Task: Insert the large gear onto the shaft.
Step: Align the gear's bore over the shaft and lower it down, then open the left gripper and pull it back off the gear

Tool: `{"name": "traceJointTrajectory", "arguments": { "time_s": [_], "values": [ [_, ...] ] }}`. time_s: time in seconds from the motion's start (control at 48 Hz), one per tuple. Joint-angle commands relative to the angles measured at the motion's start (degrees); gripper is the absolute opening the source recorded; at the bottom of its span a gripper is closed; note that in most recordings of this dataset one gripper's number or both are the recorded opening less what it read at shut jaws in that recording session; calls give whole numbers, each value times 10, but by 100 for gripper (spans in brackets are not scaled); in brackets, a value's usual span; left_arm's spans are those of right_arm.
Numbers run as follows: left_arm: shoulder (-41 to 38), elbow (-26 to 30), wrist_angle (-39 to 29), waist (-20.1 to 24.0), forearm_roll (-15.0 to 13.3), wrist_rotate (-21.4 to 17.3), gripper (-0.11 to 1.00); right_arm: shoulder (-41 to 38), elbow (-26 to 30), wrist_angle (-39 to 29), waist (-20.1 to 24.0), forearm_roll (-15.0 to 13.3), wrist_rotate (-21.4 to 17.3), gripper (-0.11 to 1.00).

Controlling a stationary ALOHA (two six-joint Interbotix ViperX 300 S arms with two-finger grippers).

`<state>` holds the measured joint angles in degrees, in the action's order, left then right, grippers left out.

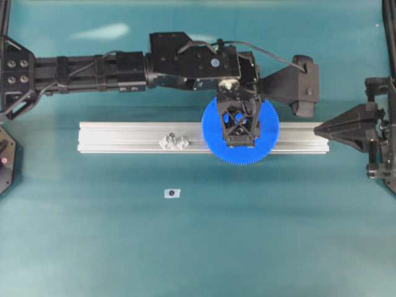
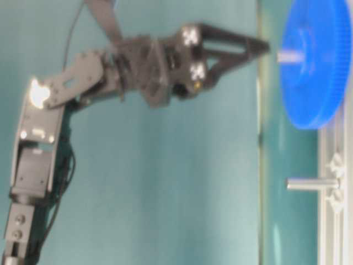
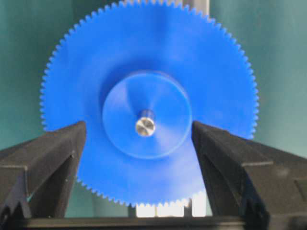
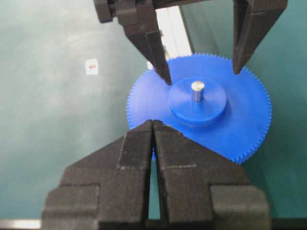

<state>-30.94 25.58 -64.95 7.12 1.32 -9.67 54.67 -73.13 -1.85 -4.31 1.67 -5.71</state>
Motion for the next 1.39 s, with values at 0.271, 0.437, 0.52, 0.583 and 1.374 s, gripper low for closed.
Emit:
{"name": "traceJointTrajectory", "arguments": {
  "time_s": [0.271, 0.437, 0.52, 0.583, 1.374],
  "values": [
    [20, 14, 0, -3, 2, -1, 84, -3, 9, 3, -1, -1, -5, 7],
    [20, 14, 0, -3, 2, -1, 84, -3, 9, 3, -1, -1, -5, 7],
    [19, 14, -1, -3, 2, -1, 84, -3, 9, 3, -1, -1, -5, 7],
    [20, 14, 0, -3, 2, -1, 84, -3, 8, 3, -1, -1, -5, 7],
    [97, -51, 23, -35, 2, 40, 84, -1, 5, 3, -1, -1, -5, 7]
  ]
}}
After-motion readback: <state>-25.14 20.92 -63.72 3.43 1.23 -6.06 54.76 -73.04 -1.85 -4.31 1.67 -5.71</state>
